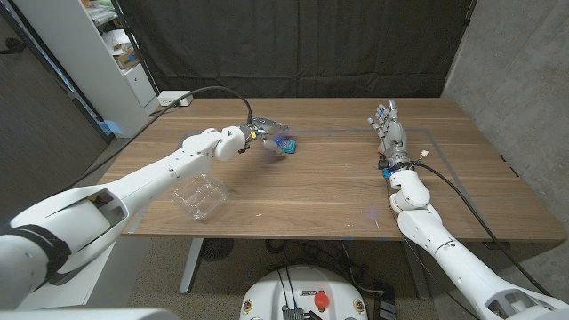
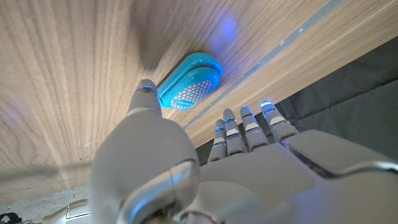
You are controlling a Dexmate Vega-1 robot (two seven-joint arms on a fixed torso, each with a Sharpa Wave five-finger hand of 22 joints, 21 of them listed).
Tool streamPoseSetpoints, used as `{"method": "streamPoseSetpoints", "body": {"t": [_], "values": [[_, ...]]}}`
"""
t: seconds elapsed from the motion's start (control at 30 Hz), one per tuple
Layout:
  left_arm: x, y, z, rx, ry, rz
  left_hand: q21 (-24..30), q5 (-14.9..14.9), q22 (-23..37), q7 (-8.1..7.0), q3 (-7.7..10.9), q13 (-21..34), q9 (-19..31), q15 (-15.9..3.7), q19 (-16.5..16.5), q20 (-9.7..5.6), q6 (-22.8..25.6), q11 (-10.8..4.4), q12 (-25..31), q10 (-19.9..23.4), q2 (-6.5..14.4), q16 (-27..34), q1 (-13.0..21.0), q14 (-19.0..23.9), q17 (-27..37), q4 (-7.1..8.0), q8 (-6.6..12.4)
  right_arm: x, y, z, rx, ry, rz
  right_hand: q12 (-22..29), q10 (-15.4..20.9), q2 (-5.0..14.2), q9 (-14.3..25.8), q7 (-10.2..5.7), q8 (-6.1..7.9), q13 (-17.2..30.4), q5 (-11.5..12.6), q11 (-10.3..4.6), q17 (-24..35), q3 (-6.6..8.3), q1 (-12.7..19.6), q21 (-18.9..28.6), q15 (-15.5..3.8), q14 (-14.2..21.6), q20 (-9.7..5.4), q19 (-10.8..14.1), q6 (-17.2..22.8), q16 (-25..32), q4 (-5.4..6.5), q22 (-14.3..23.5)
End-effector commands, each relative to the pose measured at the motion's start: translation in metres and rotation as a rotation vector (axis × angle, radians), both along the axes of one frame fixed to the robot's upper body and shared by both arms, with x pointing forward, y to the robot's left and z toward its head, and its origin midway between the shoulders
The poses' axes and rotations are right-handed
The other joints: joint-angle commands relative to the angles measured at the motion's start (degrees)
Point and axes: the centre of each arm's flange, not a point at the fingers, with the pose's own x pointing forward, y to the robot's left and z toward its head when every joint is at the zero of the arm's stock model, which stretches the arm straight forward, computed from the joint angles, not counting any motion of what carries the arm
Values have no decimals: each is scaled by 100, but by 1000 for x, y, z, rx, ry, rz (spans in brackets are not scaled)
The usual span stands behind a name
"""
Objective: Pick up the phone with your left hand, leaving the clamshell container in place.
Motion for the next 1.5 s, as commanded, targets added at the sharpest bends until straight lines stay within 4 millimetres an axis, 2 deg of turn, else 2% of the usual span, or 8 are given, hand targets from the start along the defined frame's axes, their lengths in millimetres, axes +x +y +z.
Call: {"method": "streamPoseSetpoints", "body": {"t": [0.03, 0.37, 0.67, 1.17, 1.3, 1.5], "values": [[9, -1, -6, -2, 23, 3, -42, 33, 13, -11, -46, 26, 15, -8, -2, 68, 70, -9, 38, 64, 13, 25, 80, 52, 13, -16, 23, 2, 1, -3, 5, 8, -2, -12, 50, 54, 4, -12, -13, 15, 29, 4, -2, -19, 40, -44, -12, 34, 22, 69, 64, 48, -17, 21], [14, 0, -9, -5, 28, 12, -57, 45, 16, -21, -71, 40, 17, -28, 26, 88, 130, -28, 54, 120, 50, 29, 101, 98, 18, 9, 33, 5, 0, -4, 8, 13, 0, -21, 55, 56, 4, -12, -15, 16, 26, 12, -2, -26, 37, -63, -11, 42, 19, 81, 64, 49, -17, 21], [18, -3, -14, -13, 27, 7, -64, 54, 19, -46, -89, 52, 19, -52, 59, 38, 205, -53, 76, 193, 79, 35, 132, 149, 20, 22, 50, 8, 0, -5, 8, 13, 5, -31, 60, 61, 4, -13, -16, 17, 25, 8, -3, -33, 38, -84, -16, 43, 22, 97, 67, 46, -19, 21], [18, -9, -18, -10, 22, 9, -51, 84, 23, -121, -43, 82, 25, -189, 226, -58, 456, -171, 140, 410, 247, 78, 396, 377, 13, -14, 108, 7, -3, -10, 18, 21, 2, -41, 68, 64, 3, -11, -17, 18, 22, 14, -4, -43, 37, -112, -3, 69, 30, 112, 71, 52, -21, 22], [18, -8, -19, -12, 12, 15, -34, 90, 25, -168, -8, 94, 28, -268, 319, -114, 602, -245, 179, 534, 338, 131, 514, 560, 16, -27, 149, 8, -3, -12, 21, 26, 6, -46, 67, 64, 3, -15, -18, 18, 21, 10, -4, -46, 37, -121, -3, 69, 33, 115, 72, 50, -21, 22], [17, -8, -19, -3, 28, 35, 19, 48, 33, -304, 60, 127, 36, -507, 594, -297, 1034, -418, 316, 973, 537, 327, 801, 1219, 36, -55, 260, 11, -2, -13, 25, 30, 13, -49, 70, 64, 3, -15, -18, 18, 20, -3, -4, -50, 36, -133, -3, 68, 39, 119, 73, 48, -22, 23]]}}
